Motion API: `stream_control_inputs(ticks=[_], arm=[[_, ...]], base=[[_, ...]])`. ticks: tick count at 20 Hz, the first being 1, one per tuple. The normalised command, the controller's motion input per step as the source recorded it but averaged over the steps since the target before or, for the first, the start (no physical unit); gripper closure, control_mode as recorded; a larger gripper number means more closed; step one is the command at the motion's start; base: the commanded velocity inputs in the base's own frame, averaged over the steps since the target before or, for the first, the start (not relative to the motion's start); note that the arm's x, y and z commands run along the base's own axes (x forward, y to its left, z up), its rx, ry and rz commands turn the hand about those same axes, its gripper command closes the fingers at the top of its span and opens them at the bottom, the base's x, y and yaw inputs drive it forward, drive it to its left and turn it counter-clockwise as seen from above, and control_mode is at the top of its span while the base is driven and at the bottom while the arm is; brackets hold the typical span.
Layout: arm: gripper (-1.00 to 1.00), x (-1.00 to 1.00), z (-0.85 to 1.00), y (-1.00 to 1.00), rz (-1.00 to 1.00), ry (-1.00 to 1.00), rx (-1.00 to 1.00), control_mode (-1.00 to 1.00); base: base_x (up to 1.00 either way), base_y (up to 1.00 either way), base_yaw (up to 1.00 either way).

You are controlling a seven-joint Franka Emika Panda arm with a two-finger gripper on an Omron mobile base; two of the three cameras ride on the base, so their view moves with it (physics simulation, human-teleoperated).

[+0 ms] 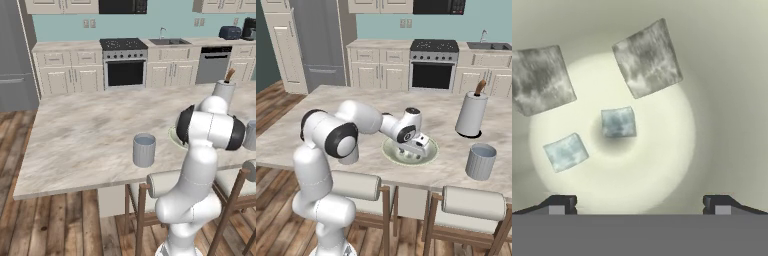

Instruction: There are four ice cubes in the ice bowl. Place two ice cubes in each glass of water.

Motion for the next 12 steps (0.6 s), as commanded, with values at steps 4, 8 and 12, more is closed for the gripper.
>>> stream_control_inputs(ticks=[4,8,12], arm=[[-1.00,0.18,-0.16,0.00,0.00,-0.02,0.00,-1.00],[-1.00,0.19,-0.18,0.00,0.00,0.00,0.00,-1.00],[-1.00,0.18,-0.18,0.00,0.00,0.00,0.00,-1.00]], base=[[0.00,0.00,0.00],[0.00,0.00,0.00],[0.00,0.00,0.00]])
